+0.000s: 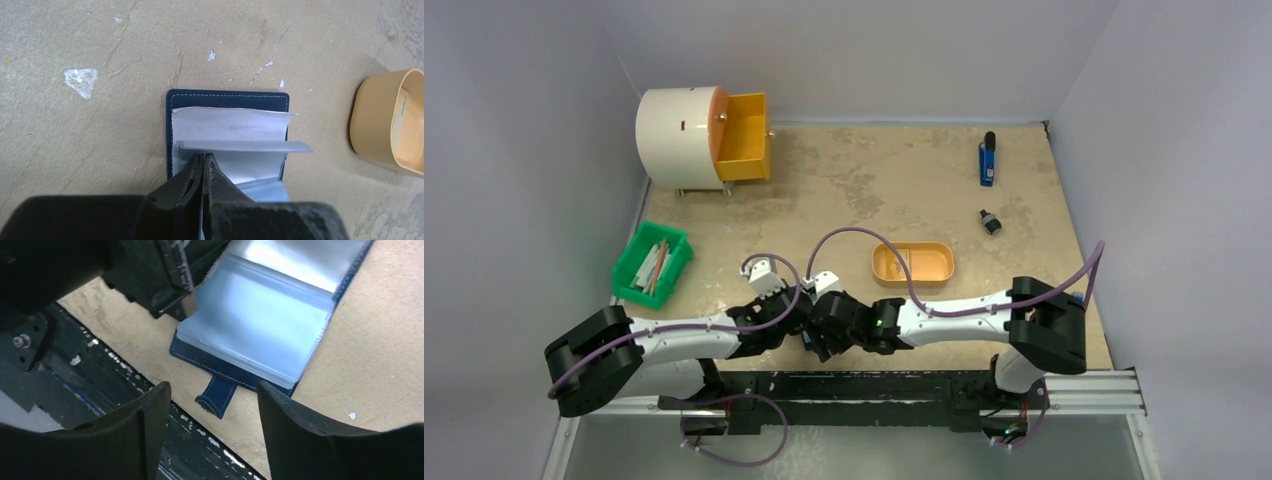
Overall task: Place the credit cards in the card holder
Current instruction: Open the card holder at the center of the board.
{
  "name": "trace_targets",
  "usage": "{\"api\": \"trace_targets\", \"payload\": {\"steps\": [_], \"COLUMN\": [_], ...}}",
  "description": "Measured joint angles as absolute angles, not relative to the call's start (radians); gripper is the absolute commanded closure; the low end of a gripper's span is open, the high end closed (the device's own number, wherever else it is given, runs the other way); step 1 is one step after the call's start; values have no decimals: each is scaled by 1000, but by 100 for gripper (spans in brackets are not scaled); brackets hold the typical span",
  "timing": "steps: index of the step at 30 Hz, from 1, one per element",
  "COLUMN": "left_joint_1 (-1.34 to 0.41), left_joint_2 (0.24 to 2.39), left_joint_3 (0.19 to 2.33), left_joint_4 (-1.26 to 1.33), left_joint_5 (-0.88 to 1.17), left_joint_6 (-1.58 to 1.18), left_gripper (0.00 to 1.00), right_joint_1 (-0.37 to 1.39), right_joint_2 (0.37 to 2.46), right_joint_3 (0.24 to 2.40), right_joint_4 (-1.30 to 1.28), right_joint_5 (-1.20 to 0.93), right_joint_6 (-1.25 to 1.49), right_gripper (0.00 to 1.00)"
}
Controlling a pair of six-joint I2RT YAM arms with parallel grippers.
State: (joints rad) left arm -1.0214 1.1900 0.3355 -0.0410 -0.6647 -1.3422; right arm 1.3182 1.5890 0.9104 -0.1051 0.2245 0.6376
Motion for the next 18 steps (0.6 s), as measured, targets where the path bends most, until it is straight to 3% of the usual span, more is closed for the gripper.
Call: {"api": "trace_targets", "payload": {"steps": [6, 18], "left_joint_1": [-1021, -1021], "left_joint_2": [1165, 1145], "left_joint_3": [329, 329], "left_joint_4": [-60, -81], "left_joint_5": [-653, -619], "left_joint_6": [-1348, -1343], "left_gripper": [100, 100], "right_joint_1": [1321, 1290], "right_joint_2": [1618, 1562], "right_joint_3": [929, 818], "right_joint_4": [-187, -268], "right_joint_5": [286, 323], "right_joint_6": [704, 822], "right_gripper": [55, 82]}}
